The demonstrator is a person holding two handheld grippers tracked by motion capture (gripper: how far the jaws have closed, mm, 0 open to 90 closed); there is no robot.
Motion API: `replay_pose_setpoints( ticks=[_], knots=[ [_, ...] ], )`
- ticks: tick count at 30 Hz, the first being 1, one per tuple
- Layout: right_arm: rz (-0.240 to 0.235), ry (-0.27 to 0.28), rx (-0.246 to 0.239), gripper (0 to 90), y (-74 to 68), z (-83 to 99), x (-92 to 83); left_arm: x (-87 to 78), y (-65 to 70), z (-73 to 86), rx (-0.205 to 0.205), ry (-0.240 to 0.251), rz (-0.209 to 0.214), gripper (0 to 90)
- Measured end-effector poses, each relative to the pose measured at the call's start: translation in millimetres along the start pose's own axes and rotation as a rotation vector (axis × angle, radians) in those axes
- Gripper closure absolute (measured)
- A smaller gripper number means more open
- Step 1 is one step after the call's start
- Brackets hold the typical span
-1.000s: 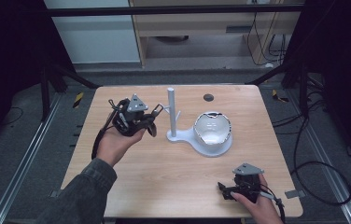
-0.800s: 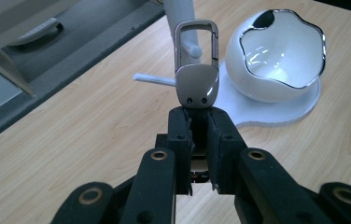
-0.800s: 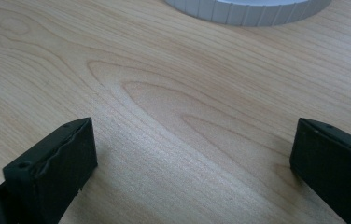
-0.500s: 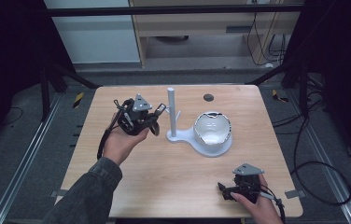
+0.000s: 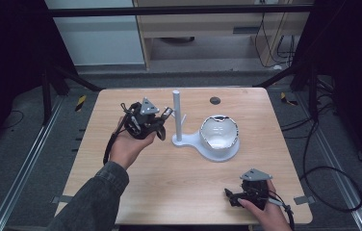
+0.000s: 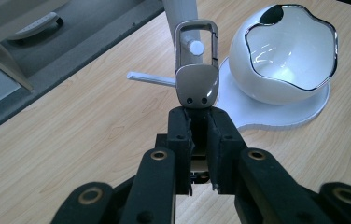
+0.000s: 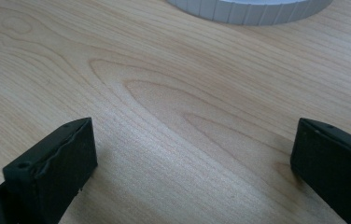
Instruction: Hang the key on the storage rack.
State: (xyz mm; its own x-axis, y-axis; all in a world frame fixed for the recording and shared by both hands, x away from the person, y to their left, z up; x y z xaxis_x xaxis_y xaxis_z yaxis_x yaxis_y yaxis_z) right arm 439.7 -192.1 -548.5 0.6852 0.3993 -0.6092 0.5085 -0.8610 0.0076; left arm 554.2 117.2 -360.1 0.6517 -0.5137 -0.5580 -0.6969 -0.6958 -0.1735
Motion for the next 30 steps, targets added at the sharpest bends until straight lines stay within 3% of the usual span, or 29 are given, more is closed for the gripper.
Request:
replay_pose_setpoints(
  ticks=[30],
  knots=[
    [-0.002, -0.001, -0.003, 0.6, -1.0, 1.1, -1.3, 23.8, 3.1, 7.1, -0.031, 0.012, 0.005, 80.2]
  ],
)
Point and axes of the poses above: each handheld gripper's, and its own axes: x roughly forward along the jaws, z roughly out of its underside, y roughly to its right, the point moved 5 cm from there along x, roughly forward along the jaws, and after that the axes turned 6 degrees about y, right-handed, at the moved point
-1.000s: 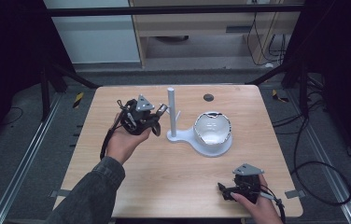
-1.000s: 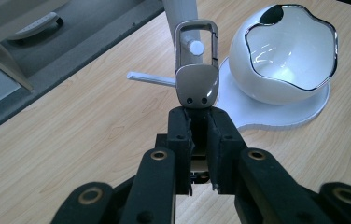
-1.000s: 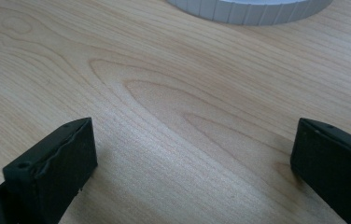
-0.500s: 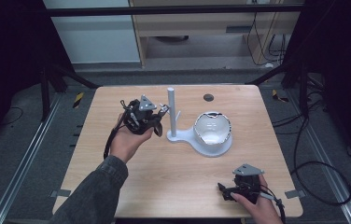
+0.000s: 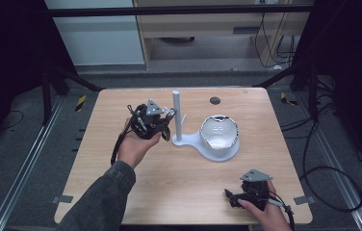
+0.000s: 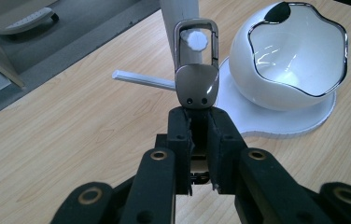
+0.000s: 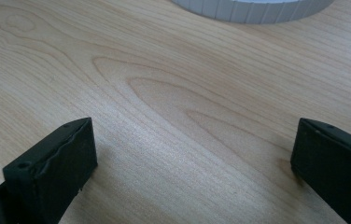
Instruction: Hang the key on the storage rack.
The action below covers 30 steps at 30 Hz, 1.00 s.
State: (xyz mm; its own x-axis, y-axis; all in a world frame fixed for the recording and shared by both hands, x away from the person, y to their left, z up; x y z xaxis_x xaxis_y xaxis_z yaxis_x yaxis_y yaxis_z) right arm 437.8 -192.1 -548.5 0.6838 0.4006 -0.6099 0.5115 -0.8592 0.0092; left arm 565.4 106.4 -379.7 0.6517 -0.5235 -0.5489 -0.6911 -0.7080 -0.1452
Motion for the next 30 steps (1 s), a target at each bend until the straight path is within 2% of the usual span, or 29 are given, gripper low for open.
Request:
replay_pose_setpoints(
  ticks=[11, 22, 30],
  knots=[
    [0.000, -0.001, 0.003, 0.5, -0.4, 0.1, -0.2, 9.6, 1.9, 4.8, -0.010, 0.022, -0.008, 80.2],
    [-0.005, -0.002, 0.002, 0.4, -0.3, 0.0, 0.0, 16.9, 2.9, 10.7, -0.034, 0.082, -0.027, 80.1],
    [-0.005, -0.002, 0.002, 0.4, -0.2, -0.1, 0.0, 23.2, 6.7, 11.5, -0.035, 0.089, -0.031, 80.1]
  ],
)
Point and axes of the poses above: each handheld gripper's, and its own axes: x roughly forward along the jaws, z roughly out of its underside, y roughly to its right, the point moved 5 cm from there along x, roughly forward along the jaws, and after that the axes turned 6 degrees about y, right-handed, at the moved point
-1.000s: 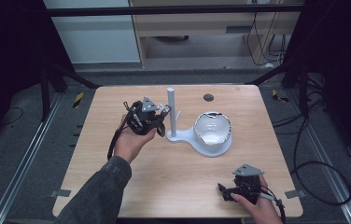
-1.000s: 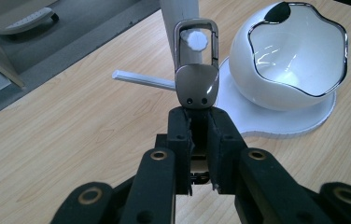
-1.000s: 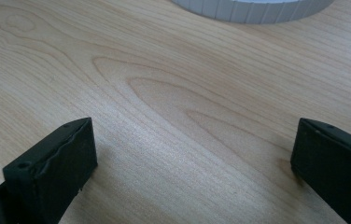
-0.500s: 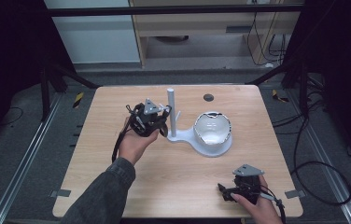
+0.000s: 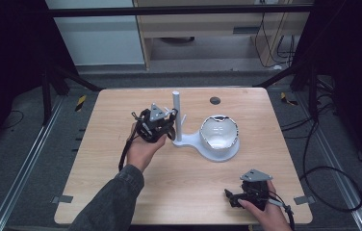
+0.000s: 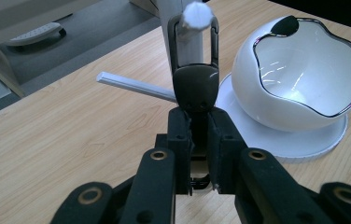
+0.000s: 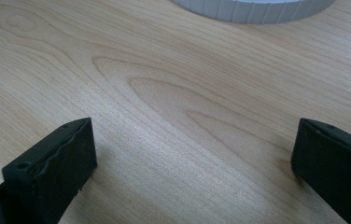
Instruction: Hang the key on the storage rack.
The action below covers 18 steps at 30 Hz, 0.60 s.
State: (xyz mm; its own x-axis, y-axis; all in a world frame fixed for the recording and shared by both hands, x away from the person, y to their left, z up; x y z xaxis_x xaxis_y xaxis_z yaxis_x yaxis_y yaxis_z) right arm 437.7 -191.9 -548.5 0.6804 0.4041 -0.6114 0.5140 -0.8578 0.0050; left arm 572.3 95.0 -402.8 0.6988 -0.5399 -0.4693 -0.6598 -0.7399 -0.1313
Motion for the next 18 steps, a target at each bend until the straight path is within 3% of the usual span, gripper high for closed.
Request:
replay_pose_setpoints(
  ticks=[6, 18],
  knots=[
    [0.000, 0.000, 0.000, 0.4, 0.0, 0.0, 0.0, 3.2, -0.9, 2.0, -0.010, 0.020, -0.017, 80.0],
    [0.000, 0.000, 0.000, 0.4, 0.0, 0.0, 0.0, 9.3, 0.6, 1.9, -0.037, 0.034, -0.010, 79.8]
  ],
)
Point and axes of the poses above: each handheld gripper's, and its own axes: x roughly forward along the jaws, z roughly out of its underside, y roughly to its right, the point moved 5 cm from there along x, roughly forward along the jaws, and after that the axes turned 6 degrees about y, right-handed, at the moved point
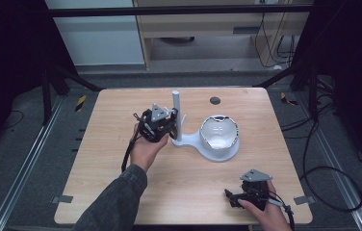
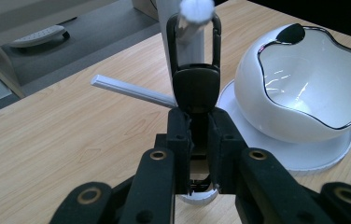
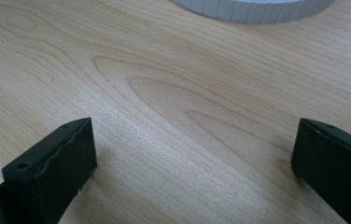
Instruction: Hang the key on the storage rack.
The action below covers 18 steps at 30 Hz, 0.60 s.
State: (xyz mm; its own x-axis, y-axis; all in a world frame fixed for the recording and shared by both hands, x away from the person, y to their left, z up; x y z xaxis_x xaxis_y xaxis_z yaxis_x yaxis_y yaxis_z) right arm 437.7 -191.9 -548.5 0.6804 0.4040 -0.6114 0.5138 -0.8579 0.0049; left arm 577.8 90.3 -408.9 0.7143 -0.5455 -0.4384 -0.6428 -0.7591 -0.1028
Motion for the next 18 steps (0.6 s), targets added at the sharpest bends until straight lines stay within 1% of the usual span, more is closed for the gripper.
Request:
replay_pose_setpoints(
  ticks=[9, 11, 13, 15, 18],
  knots=[
    [0.000, 0.000, 0.000, 0.4, 0.0, 0.0, 0.0, 6.0, -0.4, -0.2, -0.017, 0.012, 0.009, 78.6],
    [0.000, 0.000, 0.001, 0.4, -0.1, 0.0, -0.1, 7.2, 0.5, -0.6, -0.025, 0.012, 0.016, 76.2],
    [0.001, 0.001, 0.001, 0.4, -0.1, 0.0, -0.1, 8.3, 1.0, 0.0, -0.020, 0.006, 0.025, 74.9],
    [0.001, 0.001, 0.001, 0.4, -0.1, 0.1, -0.2, 8.2, 1.0, 0.9, -0.010, -0.001, 0.021, 73.6],
    [0.001, 0.000, 0.000, 0.4, -0.1, 0.2, -0.3, 6.6, 1.4, 2.4, -0.015, 0.003, 0.013, 68.9]
  ],
)
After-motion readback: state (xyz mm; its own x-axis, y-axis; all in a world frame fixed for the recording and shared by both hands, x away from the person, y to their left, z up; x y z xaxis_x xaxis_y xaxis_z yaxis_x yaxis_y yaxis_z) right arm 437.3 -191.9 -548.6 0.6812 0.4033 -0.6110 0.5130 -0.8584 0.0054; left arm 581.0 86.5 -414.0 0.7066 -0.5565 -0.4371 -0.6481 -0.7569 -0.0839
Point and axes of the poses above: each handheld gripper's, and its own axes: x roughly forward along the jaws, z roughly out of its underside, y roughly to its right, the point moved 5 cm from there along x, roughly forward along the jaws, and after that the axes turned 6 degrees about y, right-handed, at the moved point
